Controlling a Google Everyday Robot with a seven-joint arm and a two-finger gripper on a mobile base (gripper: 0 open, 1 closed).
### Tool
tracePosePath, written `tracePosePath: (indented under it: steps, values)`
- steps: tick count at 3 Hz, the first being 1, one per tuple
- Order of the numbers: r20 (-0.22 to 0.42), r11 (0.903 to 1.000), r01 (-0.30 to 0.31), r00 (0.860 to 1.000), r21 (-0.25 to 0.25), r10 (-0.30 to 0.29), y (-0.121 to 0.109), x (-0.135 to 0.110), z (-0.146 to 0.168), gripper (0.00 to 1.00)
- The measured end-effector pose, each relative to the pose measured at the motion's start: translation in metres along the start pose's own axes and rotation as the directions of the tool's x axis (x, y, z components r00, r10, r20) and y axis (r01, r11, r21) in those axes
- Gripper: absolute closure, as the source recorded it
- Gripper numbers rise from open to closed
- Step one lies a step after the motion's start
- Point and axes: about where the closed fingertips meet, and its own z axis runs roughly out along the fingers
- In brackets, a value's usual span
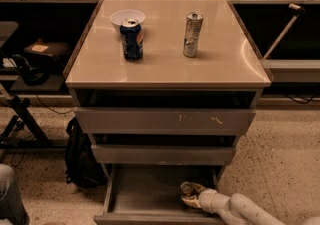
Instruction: Place orange can into bottom drawer
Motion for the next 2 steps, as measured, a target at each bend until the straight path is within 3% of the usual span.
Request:
tracePosePath:
  steps: [1,2]
  values:
    - [0.000,1.0000,0.000,1.000,0.000,0.000,0.0000,0.0000,0.0000,0.12]
    - [0.000,1.0000,0.000,1.000,0.000,0.000,0.0000,0.0000,0.0001,0.00]
